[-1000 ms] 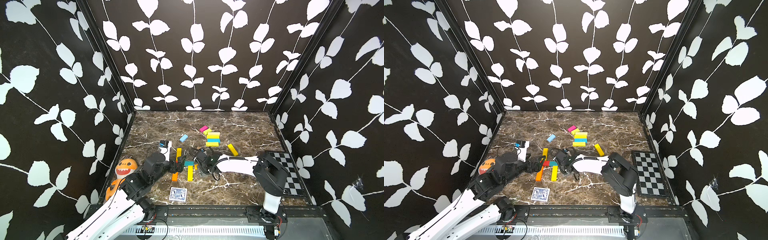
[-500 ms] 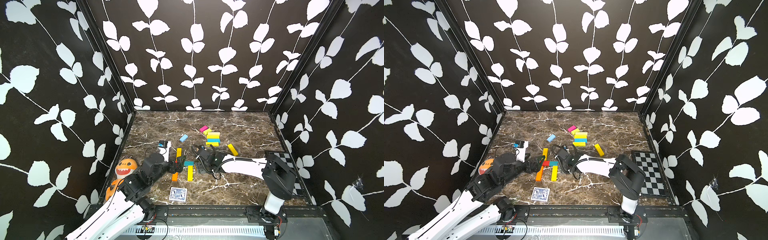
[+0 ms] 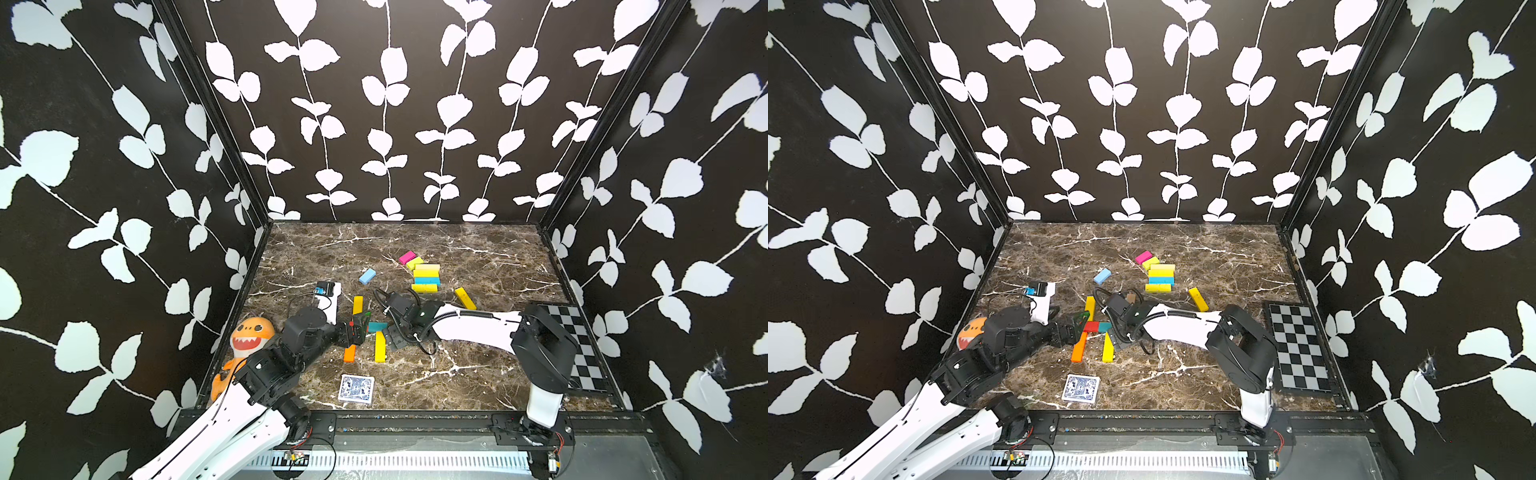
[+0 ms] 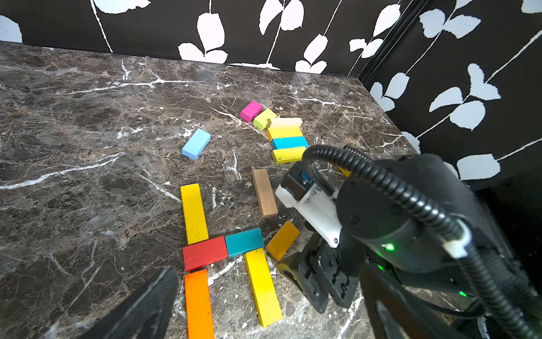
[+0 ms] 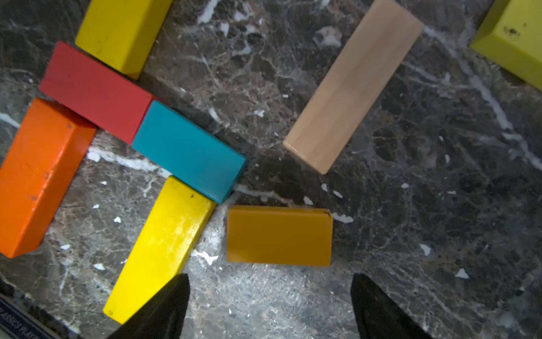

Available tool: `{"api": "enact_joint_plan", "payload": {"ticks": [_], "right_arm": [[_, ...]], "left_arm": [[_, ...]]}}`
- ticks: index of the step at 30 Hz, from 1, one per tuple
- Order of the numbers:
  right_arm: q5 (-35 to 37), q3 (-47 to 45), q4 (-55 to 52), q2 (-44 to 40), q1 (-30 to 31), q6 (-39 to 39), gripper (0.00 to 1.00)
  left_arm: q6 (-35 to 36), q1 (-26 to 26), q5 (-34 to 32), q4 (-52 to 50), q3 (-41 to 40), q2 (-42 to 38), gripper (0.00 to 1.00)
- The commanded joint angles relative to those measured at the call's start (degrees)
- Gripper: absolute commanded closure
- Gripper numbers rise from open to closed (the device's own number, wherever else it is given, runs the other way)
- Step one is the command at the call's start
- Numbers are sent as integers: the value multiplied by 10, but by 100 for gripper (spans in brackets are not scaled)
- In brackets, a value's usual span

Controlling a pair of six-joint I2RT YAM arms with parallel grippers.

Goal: Assemble the letter h with building blocks
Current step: Pick up the building block from the center of the board.

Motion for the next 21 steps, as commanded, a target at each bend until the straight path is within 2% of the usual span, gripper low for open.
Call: {"api": "enact_joint_plan", "payload": {"ticks": [1,21], "right_arm": [[0,16,-13,16,-2,-4,14],[1,33,4,60,-14,2,20]], "left_arm": [[4,2,-2,1,0,-4,1],[6,2,-7,-1,0,1,1]]}}
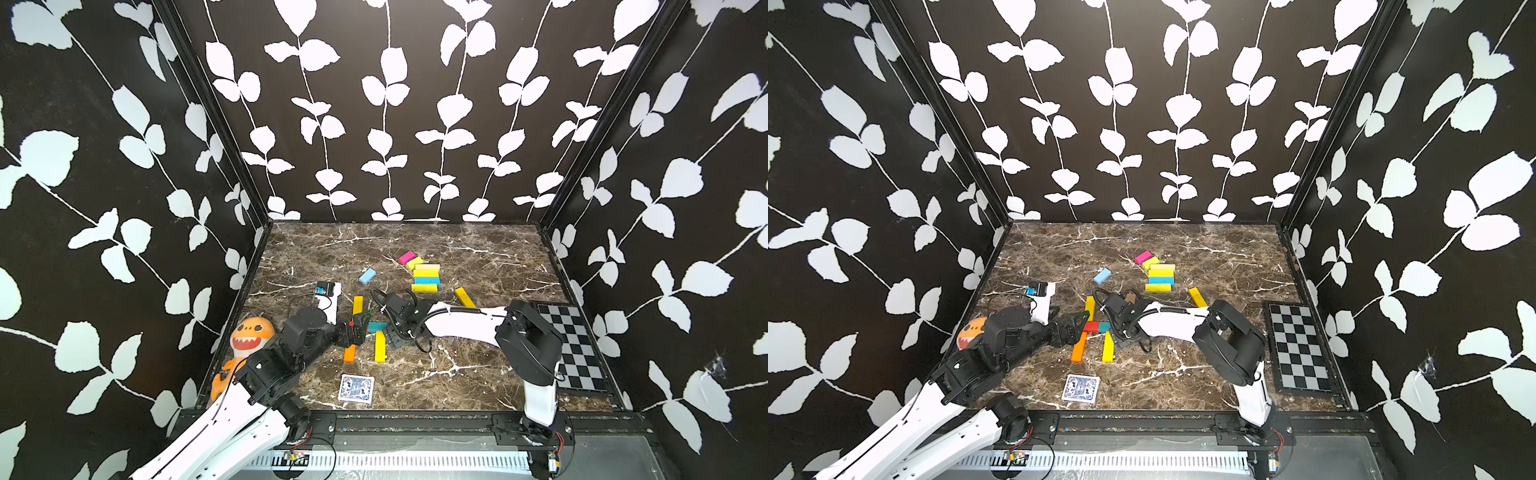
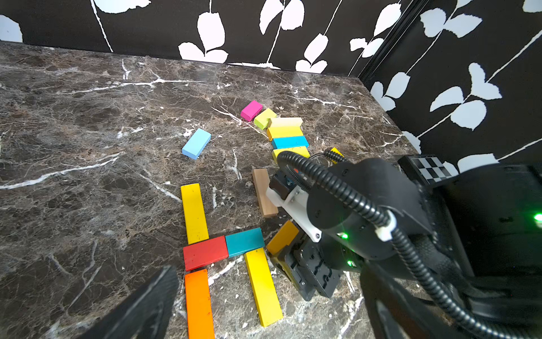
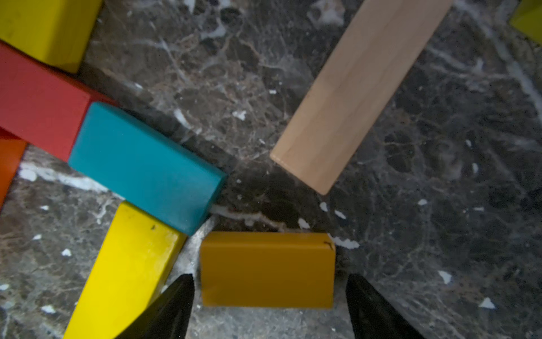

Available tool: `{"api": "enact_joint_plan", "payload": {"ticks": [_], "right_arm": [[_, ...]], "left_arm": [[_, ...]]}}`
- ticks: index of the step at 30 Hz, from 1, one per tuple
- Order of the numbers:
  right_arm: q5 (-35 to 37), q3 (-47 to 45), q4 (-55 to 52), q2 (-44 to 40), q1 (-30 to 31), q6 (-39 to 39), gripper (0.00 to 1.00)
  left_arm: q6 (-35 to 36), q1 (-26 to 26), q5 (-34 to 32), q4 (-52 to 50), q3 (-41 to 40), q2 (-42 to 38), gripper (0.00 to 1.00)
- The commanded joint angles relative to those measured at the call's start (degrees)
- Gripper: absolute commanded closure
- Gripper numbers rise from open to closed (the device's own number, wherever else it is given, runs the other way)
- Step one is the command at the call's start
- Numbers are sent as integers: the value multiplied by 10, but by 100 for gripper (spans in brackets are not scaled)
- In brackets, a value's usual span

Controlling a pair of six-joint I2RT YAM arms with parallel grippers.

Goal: Assemble the letter h with building blocks
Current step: Pick up the building block from the center of the board.

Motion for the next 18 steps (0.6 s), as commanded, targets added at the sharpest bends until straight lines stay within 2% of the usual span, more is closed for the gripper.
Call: {"api": "enact_joint_plan", "payload": {"ticks": [1,9,18], "right_arm": [[0,11,5,11,-3,2,20],[8,-1,12,12,-7,23,30],[42,-57,23,-70,-29,80,35]], "left_arm": [[5,2,-6,-1,0,0,1],[6,2,-4,-1,2,2,1],[-4,2,11,16,-9,10,1]]}}
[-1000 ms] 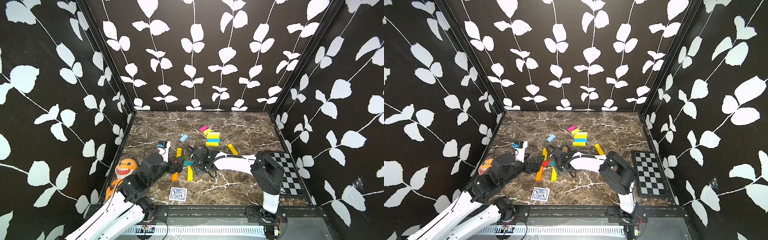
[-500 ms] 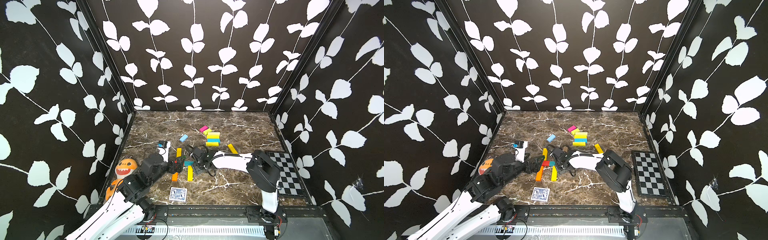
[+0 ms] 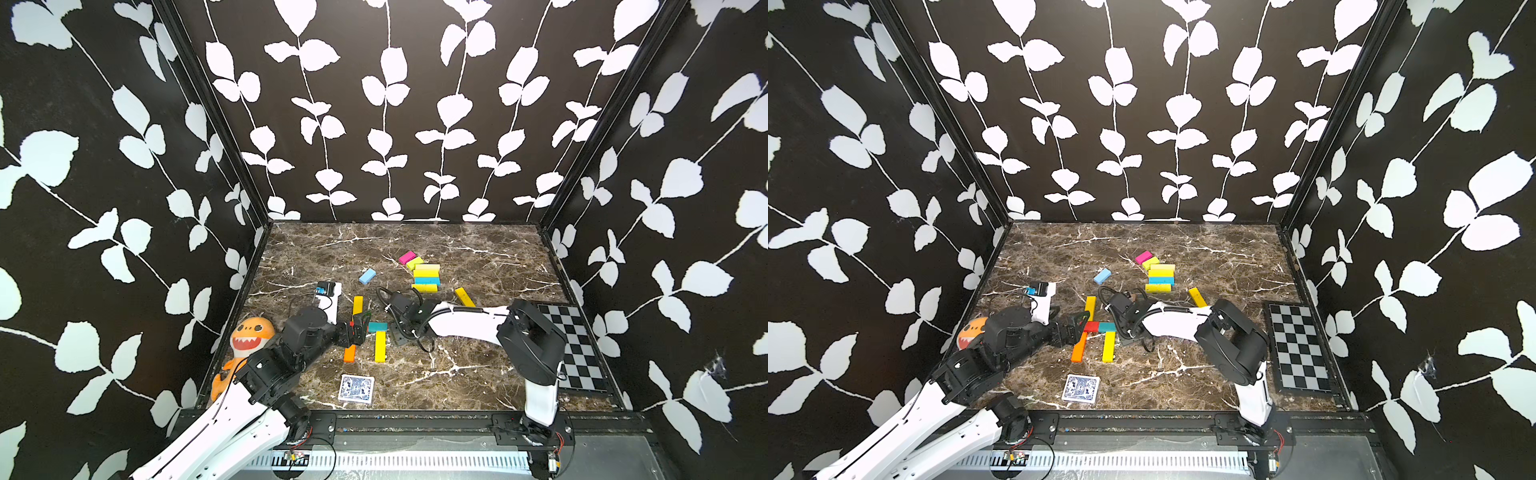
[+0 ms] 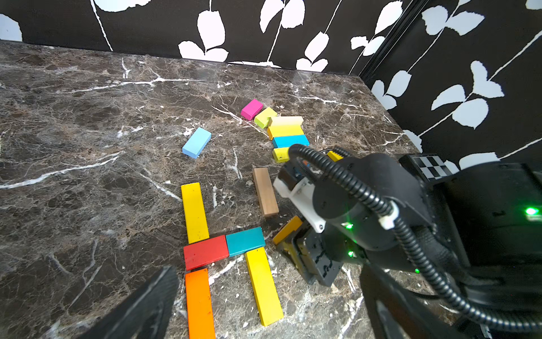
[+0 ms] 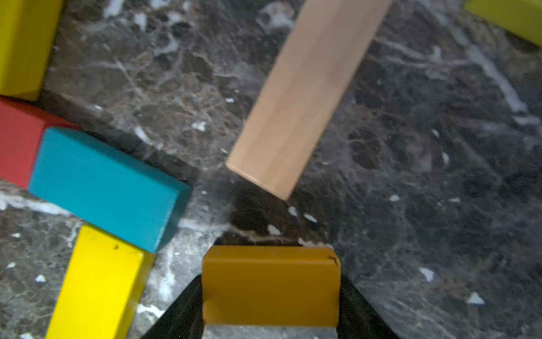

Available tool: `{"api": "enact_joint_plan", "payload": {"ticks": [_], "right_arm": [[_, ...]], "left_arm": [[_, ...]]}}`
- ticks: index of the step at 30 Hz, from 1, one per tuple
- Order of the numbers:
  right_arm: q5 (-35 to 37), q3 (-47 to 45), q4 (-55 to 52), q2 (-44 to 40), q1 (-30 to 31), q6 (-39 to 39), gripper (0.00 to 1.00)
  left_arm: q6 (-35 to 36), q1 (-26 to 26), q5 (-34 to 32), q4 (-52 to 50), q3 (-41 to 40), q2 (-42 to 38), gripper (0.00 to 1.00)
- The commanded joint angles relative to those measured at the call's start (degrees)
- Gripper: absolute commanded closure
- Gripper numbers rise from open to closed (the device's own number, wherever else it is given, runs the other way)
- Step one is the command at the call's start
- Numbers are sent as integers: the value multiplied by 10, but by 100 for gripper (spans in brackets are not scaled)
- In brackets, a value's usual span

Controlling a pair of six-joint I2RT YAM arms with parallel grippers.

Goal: Assemble the letter h with building blocks
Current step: Pick up the building block from the center of the board.

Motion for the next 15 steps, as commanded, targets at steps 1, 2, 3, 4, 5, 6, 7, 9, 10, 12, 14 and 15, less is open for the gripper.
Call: {"api": "enact_joint_plan", "payload": {"ticks": [1,2,3,4,5,6,7,9,10,12,14,15], "right_arm": [[25,-26,5,-53,-12,36,35],[24,-36,11,-63,-17,42,35],[25,-45,14,-72,-22,48,36],[26,-52,18,-80,-27,52,36],[27,-58,21,-85,-30,54,36],[27,-61,30,-87,-31,56,36],[26,-56,33,-85,-31,56,36],[21,-36,21,-73,-29,61,36],[23,-27,17,-67,-27,65,36],[29,-21,25,-63,-21,74,36],[35,-21,31,-64,-20,81,36],[40,-23,31,-64,-20,81,36]], "left_arm": [[-7,2,20,22,-12,12,1],[-9,3,29,29,-14,18,1],[-13,3,39,39,-17,27,1],[-17,5,53,51,-22,38,1],[-22,8,64,61,-25,48,1],[-30,13,75,66,-27,58,1],[-34,18,78,67,-27,64,1],[-37,24,80,70,-29,59,1],[-36,24,80,73,-28,52,1],[-34,24,77,74,-26,44,1],[-38,24,79,77,-26,52,1],[-43,41,88,78,-26,60,1]]}}
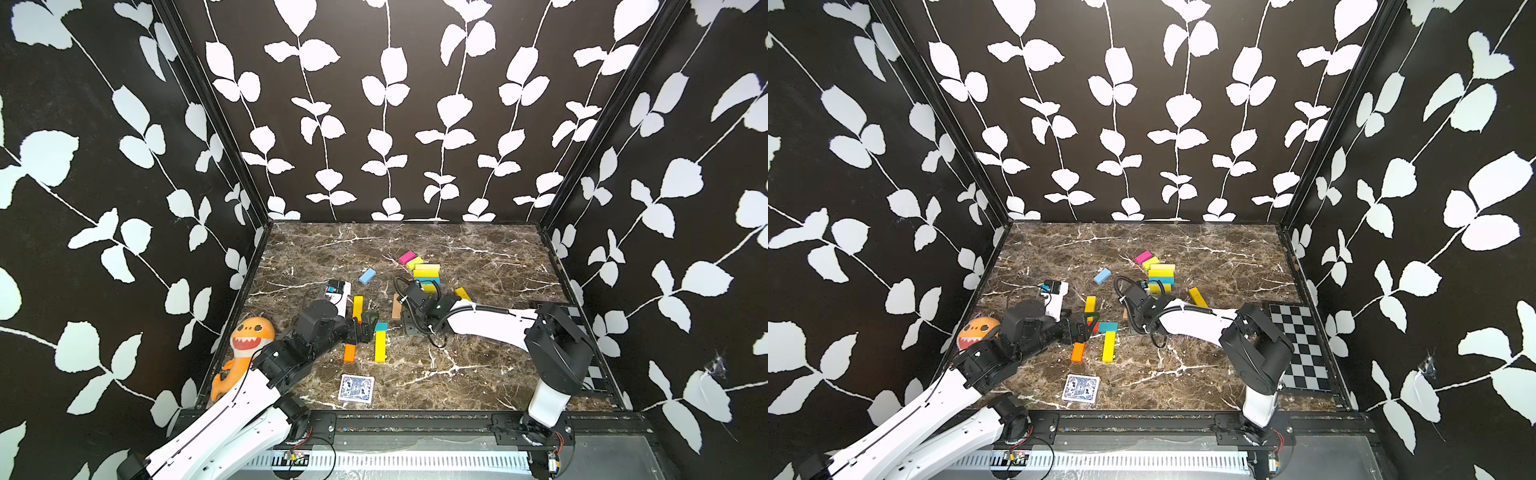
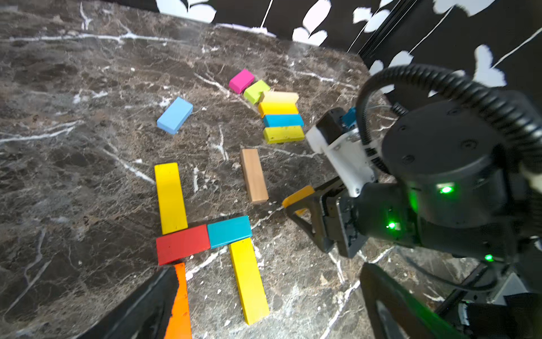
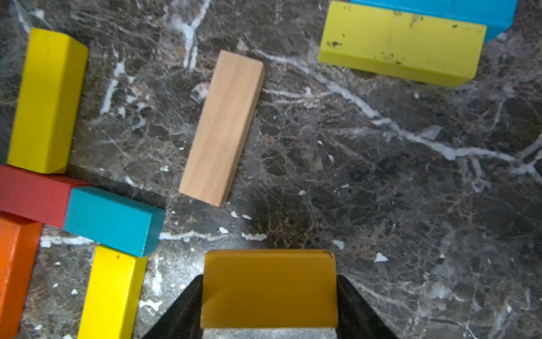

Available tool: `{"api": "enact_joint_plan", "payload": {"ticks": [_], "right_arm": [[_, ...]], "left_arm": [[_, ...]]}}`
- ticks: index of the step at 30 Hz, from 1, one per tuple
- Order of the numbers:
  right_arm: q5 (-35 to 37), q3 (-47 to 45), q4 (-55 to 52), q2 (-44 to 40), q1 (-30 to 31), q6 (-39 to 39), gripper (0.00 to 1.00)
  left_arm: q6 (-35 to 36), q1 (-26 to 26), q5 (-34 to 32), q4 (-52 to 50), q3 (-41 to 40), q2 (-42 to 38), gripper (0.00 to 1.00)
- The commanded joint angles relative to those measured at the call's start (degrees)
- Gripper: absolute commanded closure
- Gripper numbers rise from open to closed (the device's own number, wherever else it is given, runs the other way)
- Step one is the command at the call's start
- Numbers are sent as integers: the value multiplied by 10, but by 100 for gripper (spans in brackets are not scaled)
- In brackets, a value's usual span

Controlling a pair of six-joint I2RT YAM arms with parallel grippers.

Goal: Assemble the letter h with building blocks
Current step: Pick up the building block from the center of the board, then assemble the building block at the center of the board.

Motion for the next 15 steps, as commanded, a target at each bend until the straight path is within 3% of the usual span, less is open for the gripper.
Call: {"api": "enact_joint_plan", "payload": {"ticks": [1,11,15], "right_arm": [[27,10,5,7,5,22,36],[57,-50,23,7,19,60,36],[45,-39,-11,11,19,96,23]], "left_arm": [[-14,18,28,25,-4,12,1],[-17,29,49,41,-15,27,1],[-17,30,52,37,-12,22,1]]}}
